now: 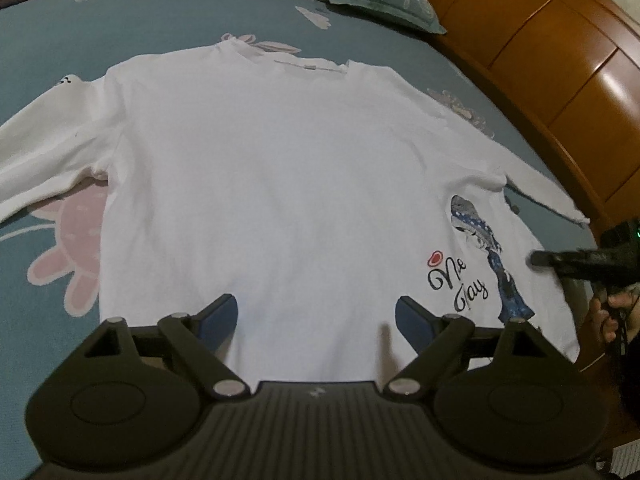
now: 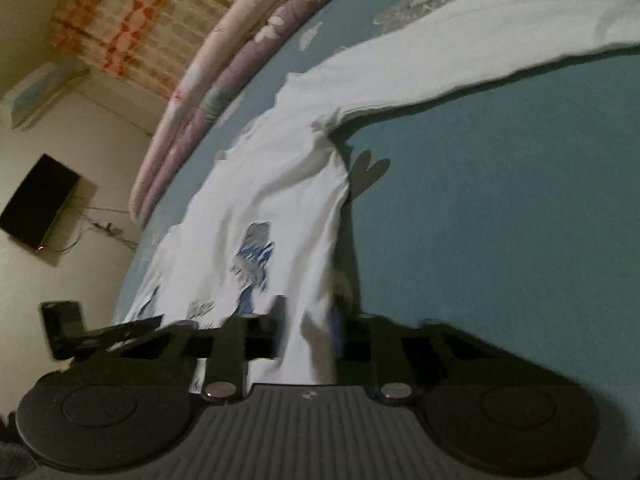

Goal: Fold clothes

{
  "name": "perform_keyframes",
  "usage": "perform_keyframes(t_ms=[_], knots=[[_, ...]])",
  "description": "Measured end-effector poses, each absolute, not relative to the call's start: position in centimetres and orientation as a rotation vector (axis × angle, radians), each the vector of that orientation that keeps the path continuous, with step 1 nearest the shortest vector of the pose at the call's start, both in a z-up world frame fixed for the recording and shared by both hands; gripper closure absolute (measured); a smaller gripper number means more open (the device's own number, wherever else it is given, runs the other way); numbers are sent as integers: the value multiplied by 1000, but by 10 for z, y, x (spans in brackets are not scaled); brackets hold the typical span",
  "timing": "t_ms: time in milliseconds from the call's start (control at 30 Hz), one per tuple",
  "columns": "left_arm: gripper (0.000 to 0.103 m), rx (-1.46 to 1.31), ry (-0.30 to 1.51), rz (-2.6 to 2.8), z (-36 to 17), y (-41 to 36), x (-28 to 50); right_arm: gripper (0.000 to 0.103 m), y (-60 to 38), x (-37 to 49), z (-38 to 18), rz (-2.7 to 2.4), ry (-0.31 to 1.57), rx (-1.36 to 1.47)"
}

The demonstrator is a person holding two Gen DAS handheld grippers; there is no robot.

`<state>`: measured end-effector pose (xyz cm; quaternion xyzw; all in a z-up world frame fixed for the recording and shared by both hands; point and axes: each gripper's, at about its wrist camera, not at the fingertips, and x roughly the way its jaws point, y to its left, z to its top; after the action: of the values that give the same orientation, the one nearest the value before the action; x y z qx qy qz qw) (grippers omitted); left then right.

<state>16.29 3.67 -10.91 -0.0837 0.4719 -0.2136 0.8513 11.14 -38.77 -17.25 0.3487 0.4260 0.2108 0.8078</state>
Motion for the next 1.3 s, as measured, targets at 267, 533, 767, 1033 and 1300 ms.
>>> perform_keyframes(t_ms=[267, 533, 767, 1033, 1300], knots=[[17, -162, 988, -451, -110, 38, 160, 100, -384, 95, -148, 369, 930, 593], [17, -103, 982, -415, -103, 41, 151, 74, -379, 80, -120, 249, 903, 470], [17, -13, 987, -393, -110, 53, 123, 57, -325, 69, -104, 349, 837, 301], [16, 197, 982, -341, -111, 56, 71, 42, -280, 14, -125, 251, 875, -166], [17, 168, 895, -389, -83, 30, 90, 33, -250, 31, -90, 272, 805, -178]])
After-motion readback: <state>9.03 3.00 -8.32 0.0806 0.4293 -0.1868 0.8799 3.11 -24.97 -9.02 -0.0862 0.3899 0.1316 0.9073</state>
